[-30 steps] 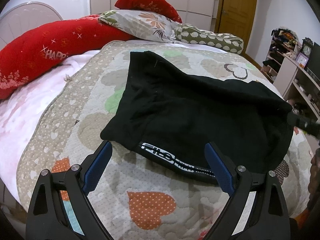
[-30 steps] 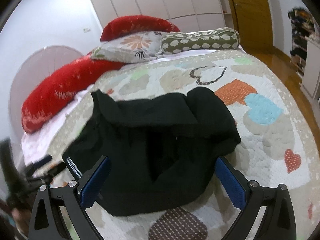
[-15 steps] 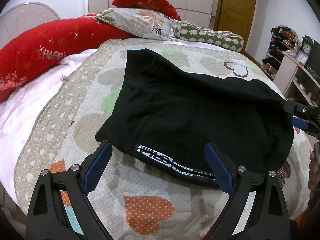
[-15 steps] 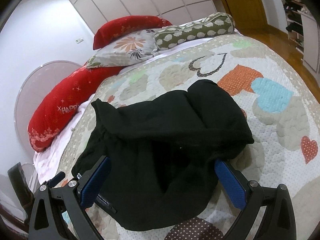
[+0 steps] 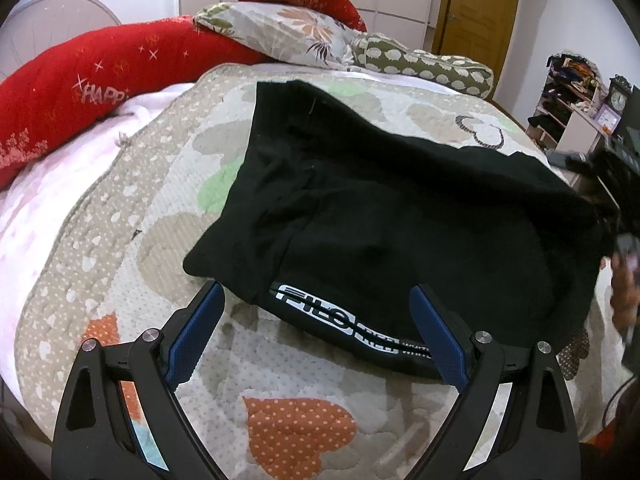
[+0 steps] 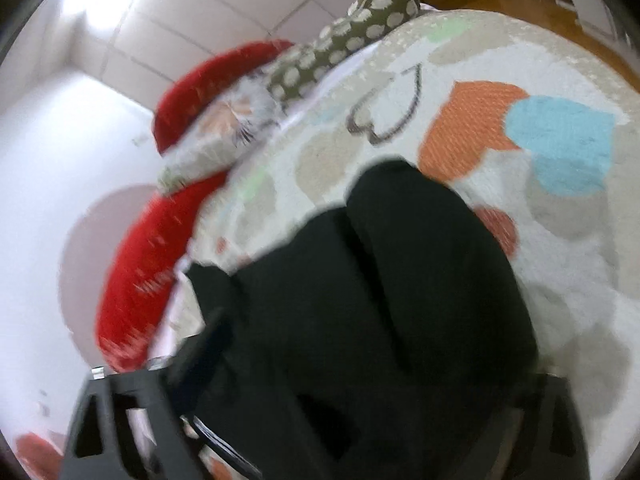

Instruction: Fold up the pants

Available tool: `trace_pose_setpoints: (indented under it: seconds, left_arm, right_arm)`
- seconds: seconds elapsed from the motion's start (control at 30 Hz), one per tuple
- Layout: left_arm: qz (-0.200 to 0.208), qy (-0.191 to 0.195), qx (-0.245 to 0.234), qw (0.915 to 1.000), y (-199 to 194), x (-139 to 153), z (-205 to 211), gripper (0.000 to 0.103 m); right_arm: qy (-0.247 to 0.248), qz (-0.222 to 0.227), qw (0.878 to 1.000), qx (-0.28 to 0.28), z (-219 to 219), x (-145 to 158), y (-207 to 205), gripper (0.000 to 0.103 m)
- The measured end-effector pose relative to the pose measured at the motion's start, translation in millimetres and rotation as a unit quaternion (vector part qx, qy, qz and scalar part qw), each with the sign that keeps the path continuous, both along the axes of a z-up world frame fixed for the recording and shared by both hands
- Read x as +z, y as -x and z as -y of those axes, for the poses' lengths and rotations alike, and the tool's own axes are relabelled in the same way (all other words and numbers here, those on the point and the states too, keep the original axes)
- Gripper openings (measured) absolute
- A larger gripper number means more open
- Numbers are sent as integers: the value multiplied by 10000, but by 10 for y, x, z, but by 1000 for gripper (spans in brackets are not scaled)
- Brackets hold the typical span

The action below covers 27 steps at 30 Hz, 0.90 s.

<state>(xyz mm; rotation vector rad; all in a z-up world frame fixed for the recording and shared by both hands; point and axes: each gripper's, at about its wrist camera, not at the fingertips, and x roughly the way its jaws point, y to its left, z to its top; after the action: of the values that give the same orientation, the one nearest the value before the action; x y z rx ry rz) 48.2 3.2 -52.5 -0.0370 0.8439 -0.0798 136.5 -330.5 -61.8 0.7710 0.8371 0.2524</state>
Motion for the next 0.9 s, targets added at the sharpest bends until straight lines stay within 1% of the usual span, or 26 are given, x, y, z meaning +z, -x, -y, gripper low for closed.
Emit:
trace_pose_setpoints:
  seconds: [0.03,0.07,0.1,0.13,0.17,0.2,0.23,0.3,0.37,0.43,0.47,0.53,0.57,0.6,0.63,0.67,0.7,0.77,0.83,0.9]
  left_arm:
    - [-28,1,-4,10000,-16,-26,-4,94]
    - [-52,-1,-7,10000,-32,-51,-5,94]
    - [-78,-1,-5,10000,-52,-78,-7,94]
    - [-107,4,0,9999,-73,-105,-10,94]
    - [-132,15,-1,9999,-91,-127,-12,94]
    - [-153,28,-9,9999,-111,-150,-11,94]
    - [-171,31,-16,9998,-130,-175,-9,94]
    - [-230,29,-19,9997,-167,-219,-2,94]
    - [-273,43,-47,9996,-194,-266,8,94]
    - [-288,62,-65,9995,-211,-292,16,94]
    - [-289,84,-74,9995,-221,-296,16,94]
    - [-293,191,-83,9994,-237,-303,-7,94]
    - [-307,238,-71,9992,-248,-306,-18,94]
    - [-319,302,-67,9990,-258,-307,-31,94]
    - [-322,335,-68,9989,-260,-299,-40,94]
    - [-323,358,-71,9988,-261,-289,-46,94]
    - [-313,401,-76,9987,-255,-271,-67,94]
    - [-314,491,-46,9983,-248,-266,-101,94]
    - [-345,506,-5,9981,-255,-269,-114,94]
    - [-339,463,-4,9984,-263,-261,-103,94]
  right_arm:
    - [29,68,10000,-55,22,11,-46,54]
    - [182,143,9997,-102,42,39,-115,36]
    - [352,239,9991,-68,42,82,-196,28]
    - [432,290,9986,-9,31,110,-246,26]
    - [566,356,9977,91,15,169,-333,20]
    - [764,443,9959,179,-14,256,-423,16]
    - [922,512,9942,211,-8,314,-468,15]
    - [1491,761,9857,213,-58,534,-628,13]
    - [1808,964,9787,134,-68,695,-774,12]
    - [1930,1148,9744,-139,-10,826,-877,12]
    - [1817,1259,9742,-464,77,884,-930,12]
    - [1567,1326,9735,-1008,237,897,-997,14]
    - [1499,1244,9720,-1311,335,861,-1057,26]
    - [1404,924,9752,-1441,450,771,-1167,47]
    - [1303,555,9801,-1388,536,684,-1281,49]
    - [1189,51,9850,-1248,669,552,-1380,49]
    - [1165,-75,9858,-1208,752,500,-1379,49]
    - [1172,-117,9850,-1261,951,435,-1265,49]
    - [1271,-127,9771,-1700,1294,415,-1032,52]
    - [959,-186,9752,-1987,1612,373,-798,54]
